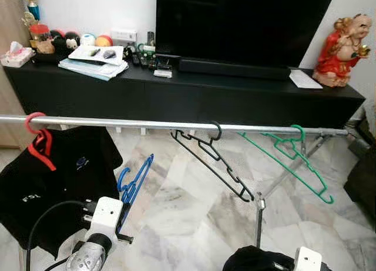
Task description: Hang hanger
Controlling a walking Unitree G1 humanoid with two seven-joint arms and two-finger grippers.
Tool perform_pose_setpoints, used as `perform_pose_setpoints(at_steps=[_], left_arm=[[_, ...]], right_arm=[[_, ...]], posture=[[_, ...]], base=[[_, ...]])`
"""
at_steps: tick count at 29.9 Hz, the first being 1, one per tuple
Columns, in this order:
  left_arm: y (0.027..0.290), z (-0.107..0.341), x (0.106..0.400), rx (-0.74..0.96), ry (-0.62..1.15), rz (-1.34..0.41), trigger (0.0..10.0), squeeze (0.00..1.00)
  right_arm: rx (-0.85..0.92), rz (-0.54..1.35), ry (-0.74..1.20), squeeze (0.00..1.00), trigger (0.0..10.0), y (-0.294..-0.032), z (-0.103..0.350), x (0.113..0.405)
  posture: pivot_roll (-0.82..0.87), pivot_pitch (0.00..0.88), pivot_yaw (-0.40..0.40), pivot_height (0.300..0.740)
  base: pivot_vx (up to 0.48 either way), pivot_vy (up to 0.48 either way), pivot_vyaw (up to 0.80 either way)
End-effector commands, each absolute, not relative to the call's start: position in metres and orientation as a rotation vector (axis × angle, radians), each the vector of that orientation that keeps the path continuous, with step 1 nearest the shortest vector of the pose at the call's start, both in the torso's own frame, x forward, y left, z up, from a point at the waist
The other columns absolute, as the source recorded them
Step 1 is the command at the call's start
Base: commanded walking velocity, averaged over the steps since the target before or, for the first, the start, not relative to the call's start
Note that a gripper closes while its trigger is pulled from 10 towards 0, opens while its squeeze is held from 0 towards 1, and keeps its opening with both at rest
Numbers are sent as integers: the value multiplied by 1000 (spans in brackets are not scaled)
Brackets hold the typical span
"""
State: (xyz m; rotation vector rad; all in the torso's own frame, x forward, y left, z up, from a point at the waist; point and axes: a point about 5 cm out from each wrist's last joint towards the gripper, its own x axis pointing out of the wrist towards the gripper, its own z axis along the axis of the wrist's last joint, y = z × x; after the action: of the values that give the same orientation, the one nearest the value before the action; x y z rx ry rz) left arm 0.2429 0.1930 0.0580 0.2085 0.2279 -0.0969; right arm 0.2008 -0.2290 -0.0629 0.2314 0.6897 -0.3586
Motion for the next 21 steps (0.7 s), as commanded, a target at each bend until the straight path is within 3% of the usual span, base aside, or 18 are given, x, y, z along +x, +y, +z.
perform_pose_setpoints(at_steps=[1,21], left_arm=[[190,60,242,199,211,-99,10000,0],[190,60,242,196,209,-101,10000,0]], right_arm=[[236,-383,678,0,10000,-235,-61,201],[241,-386,676,0,10000,-235,-61,201]], posture=[[140,12,-99,740],[139,9,-95,740]], base=[[-274,0,0],[-276,0,0]])
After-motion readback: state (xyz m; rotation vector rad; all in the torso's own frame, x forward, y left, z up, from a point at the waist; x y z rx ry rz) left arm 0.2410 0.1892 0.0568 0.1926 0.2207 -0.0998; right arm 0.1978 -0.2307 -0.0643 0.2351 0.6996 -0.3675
